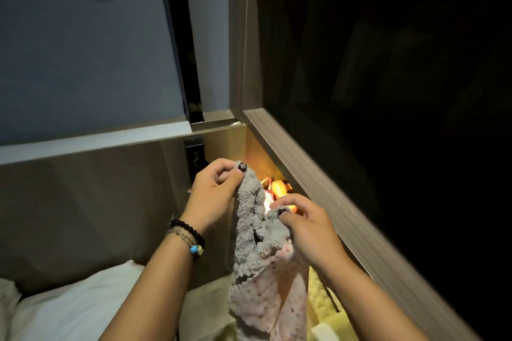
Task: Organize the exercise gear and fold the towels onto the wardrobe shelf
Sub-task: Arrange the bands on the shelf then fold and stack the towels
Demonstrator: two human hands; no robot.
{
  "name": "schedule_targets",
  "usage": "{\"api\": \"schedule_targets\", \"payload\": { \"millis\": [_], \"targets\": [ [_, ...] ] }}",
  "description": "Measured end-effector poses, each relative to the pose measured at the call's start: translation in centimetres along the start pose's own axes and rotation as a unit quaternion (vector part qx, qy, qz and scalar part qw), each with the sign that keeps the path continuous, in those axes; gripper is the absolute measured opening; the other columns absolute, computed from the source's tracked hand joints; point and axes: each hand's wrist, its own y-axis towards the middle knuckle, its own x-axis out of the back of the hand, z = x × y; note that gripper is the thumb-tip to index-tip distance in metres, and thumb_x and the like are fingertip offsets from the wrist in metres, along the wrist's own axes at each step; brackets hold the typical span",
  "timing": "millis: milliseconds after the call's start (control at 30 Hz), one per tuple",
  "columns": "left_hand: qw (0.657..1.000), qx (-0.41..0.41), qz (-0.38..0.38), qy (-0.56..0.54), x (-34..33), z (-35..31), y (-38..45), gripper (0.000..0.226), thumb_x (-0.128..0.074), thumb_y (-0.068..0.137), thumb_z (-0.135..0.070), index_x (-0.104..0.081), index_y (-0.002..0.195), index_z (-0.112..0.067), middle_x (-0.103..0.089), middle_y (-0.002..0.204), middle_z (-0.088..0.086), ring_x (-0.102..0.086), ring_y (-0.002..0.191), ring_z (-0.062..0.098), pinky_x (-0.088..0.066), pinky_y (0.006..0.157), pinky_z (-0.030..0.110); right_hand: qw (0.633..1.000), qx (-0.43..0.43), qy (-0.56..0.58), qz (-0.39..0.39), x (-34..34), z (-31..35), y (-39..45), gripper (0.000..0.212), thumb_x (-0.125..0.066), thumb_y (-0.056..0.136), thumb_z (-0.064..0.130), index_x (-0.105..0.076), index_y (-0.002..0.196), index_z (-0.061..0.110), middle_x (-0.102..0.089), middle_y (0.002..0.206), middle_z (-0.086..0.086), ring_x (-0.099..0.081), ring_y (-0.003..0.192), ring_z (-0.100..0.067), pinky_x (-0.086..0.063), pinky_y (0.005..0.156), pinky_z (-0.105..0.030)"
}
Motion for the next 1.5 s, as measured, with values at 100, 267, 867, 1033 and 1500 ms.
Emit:
{"api": "schedule_targets", "payload": {
  "millis": [100,267,867,1033,1500],
  "targets": [
    [0.999,-0.016,0.049,-0.003,-0.4,1.0,3.6,0.008,-0.055,0.095,-0.005,-0.062,0.093,-0.006,-0.061,0.052,-0.013,-0.055,0.053,-0.004,-0.044,0.056,0.012,1.000,0.000,0.008,0.026,0.0,0.1,2.3,0.032,-0.056,0.087,0.003,-0.073,0.081,0.030,-0.072,0.094,0.011,-0.064,0.084,-0.014,-0.048,0.077,-0.032],
    [0.985,-0.053,0.165,0.007,-1.0,2.0,8.4,0.008,-0.053,0.095,-0.003,-0.061,0.093,-0.001,-0.057,0.050,-0.016,-0.054,0.052,-0.003,-0.044,0.056,0.014,0.998,-0.046,0.012,0.049,-0.2,0.0,5.4,0.034,-0.053,0.090,0.001,-0.074,0.087,0.028,-0.071,0.108,0.006,-0.070,0.091,-0.012,-0.056,0.076,-0.029],
    [0.945,-0.081,0.316,-0.005,-5.1,14.6,6.8,0.012,-0.062,0.087,-0.033,-0.068,0.086,-0.022,-0.069,0.078,-0.010,-0.064,0.074,0.008,-0.052,0.069,0.033,0.979,-0.104,-0.018,-0.173,-3.3,-11.1,2.6,0.028,-0.051,0.091,0.004,-0.072,0.085,0.021,-0.051,0.048,0.011,-0.037,0.038,-0.006,-0.028,0.044,-0.017],
    [0.948,-0.135,0.285,0.045,-3.2,21.8,3.7,0.004,-0.065,0.087,-0.030,-0.069,0.086,-0.031,-0.065,0.091,-0.014,-0.057,0.087,0.002,-0.046,0.067,0.022,0.958,-0.054,-0.077,-0.269,-7.8,-15.1,0.5,0.023,-0.051,0.093,0.010,-0.070,0.087,0.022,-0.053,0.048,0.024,-0.050,0.047,0.004,-0.028,0.054,-0.018],
    [0.843,0.061,0.504,-0.177,6.0,30.0,-9.3,0.027,-0.039,0.088,0.002,-0.054,0.103,-0.013,-0.063,0.083,0.016,-0.058,0.067,0.026,-0.049,0.058,0.032,0.884,0.044,-0.160,-0.437,-22.5,-16.1,-5.9,0.030,-0.049,0.088,0.003,-0.068,0.082,0.026,-0.068,0.088,-0.003,-0.056,0.076,-0.013,-0.044,0.073,-0.032]
  ]
}}
